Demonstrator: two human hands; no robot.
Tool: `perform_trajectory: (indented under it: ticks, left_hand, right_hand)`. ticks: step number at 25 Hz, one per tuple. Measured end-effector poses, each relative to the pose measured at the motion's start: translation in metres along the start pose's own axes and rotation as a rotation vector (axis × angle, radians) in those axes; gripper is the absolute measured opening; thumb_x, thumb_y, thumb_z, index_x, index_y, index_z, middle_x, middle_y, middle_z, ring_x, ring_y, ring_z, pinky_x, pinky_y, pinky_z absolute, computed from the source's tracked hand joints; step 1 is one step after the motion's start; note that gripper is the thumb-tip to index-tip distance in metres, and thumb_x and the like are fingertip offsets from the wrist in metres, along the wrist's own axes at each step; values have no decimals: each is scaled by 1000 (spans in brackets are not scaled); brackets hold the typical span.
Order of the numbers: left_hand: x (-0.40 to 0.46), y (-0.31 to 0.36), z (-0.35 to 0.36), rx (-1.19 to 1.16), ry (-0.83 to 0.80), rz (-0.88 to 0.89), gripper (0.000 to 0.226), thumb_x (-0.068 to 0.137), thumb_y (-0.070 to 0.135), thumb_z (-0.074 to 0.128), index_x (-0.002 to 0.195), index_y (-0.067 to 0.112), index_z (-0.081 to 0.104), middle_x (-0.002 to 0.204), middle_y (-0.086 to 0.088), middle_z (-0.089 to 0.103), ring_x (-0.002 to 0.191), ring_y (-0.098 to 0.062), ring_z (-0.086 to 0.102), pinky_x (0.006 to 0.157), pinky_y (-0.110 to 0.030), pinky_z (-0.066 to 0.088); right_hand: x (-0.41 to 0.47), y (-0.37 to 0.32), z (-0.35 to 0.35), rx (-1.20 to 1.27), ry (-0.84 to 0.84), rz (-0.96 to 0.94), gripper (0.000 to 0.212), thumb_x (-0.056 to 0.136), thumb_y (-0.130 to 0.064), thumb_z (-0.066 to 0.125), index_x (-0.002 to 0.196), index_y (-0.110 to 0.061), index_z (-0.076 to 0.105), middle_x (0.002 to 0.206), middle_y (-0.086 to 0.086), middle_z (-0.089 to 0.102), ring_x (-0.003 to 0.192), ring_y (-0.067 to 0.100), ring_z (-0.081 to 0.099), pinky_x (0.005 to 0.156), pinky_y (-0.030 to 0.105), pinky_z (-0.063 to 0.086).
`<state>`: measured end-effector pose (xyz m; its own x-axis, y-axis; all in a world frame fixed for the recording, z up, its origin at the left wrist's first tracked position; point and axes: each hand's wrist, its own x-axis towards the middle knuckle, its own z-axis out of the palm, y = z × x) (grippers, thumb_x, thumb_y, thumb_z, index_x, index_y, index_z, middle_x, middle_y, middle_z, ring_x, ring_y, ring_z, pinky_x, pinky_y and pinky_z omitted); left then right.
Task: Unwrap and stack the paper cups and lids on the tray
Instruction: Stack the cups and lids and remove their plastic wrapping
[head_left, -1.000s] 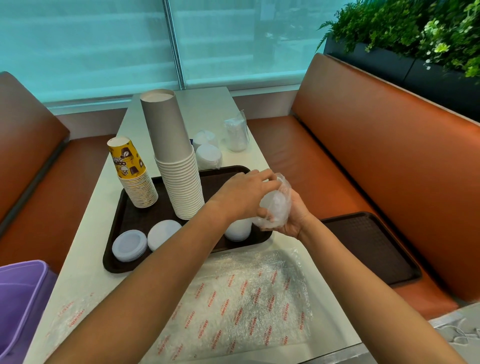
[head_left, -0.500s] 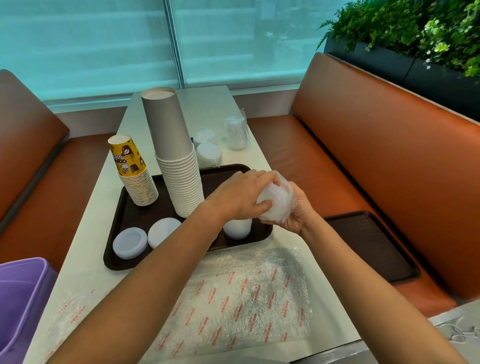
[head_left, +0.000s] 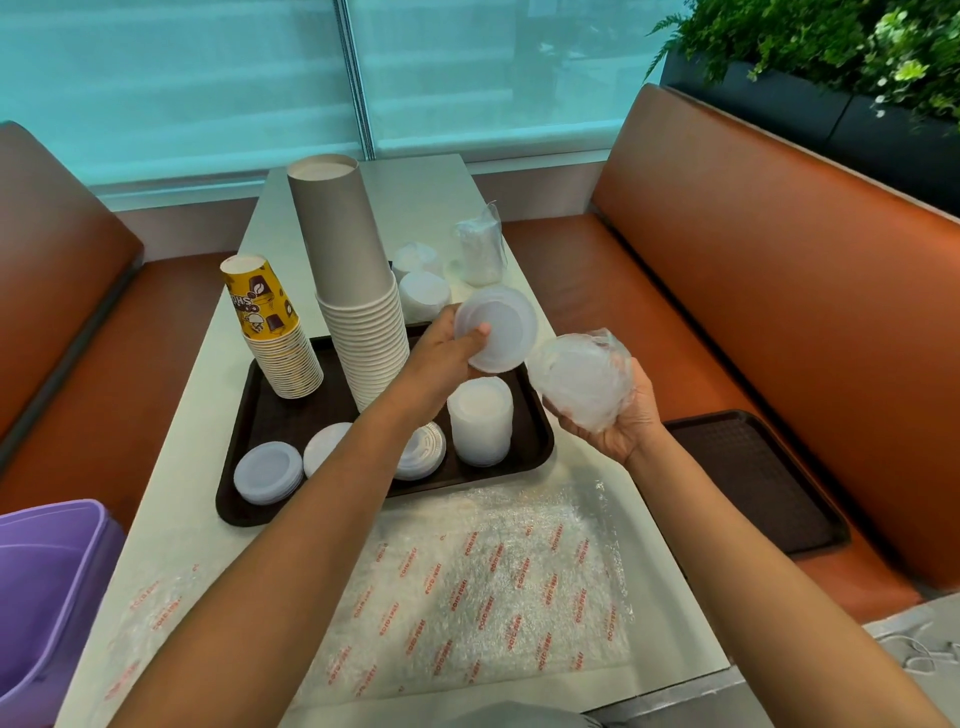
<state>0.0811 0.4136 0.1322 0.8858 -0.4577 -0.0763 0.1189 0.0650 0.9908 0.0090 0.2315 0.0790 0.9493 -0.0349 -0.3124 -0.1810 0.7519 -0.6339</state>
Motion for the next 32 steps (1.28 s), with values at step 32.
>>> perform_trajectory:
  ticks: [32]
  left_hand:
    - [36,-53,-13,1328,-296,-11,85,69,43,77,139,33,30,130,-5,39,111,-29,52,86,-33,42]
  right_hand:
    - [6,14,-32,40,97,-56,51,61,-41,75,104,-17,65,100,11,69,84,29,68,66,35,56]
